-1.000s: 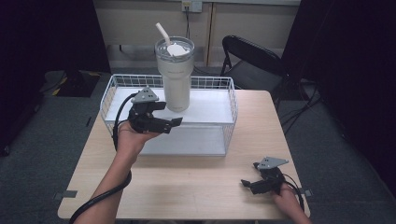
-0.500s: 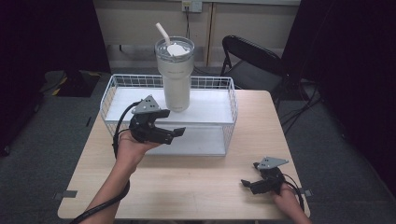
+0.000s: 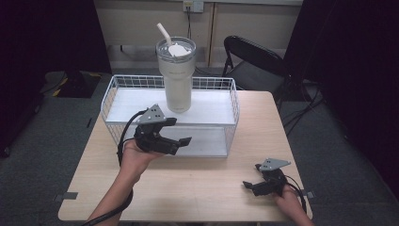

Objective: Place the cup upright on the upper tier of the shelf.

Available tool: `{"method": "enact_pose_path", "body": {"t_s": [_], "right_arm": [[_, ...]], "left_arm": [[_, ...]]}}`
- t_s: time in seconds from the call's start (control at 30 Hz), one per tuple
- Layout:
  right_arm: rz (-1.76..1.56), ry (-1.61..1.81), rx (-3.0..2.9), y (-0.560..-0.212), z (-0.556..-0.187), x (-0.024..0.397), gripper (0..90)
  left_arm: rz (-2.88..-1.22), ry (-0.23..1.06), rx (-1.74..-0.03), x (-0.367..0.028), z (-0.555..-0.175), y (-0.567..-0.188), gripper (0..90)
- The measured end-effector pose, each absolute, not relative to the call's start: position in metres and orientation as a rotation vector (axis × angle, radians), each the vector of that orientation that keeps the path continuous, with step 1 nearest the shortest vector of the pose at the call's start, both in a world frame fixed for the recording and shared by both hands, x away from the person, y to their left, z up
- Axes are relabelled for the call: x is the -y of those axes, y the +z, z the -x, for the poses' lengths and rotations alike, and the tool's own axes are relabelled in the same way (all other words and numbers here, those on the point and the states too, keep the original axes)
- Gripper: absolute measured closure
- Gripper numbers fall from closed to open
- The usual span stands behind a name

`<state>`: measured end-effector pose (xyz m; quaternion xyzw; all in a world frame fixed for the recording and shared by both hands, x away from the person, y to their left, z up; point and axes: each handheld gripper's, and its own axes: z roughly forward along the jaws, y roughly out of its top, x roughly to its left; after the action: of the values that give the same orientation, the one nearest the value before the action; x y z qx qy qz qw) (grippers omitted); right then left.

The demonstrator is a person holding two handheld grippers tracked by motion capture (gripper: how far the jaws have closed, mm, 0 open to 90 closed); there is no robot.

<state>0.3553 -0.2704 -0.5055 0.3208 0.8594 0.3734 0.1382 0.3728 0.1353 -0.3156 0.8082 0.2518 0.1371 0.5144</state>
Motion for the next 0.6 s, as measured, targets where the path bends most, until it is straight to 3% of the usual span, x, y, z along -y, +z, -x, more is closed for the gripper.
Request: {"method": "enact_pose_path", "body": {"t_s": [0.6], "right_arm": [[-0.928, 1.080, -2.485, -0.506, -0.355, 0.270, 10.0]], "left_arm": [[-1.945, 0.286, -0.614, -0.140, -0.361, -0.349, 16.6]]}}
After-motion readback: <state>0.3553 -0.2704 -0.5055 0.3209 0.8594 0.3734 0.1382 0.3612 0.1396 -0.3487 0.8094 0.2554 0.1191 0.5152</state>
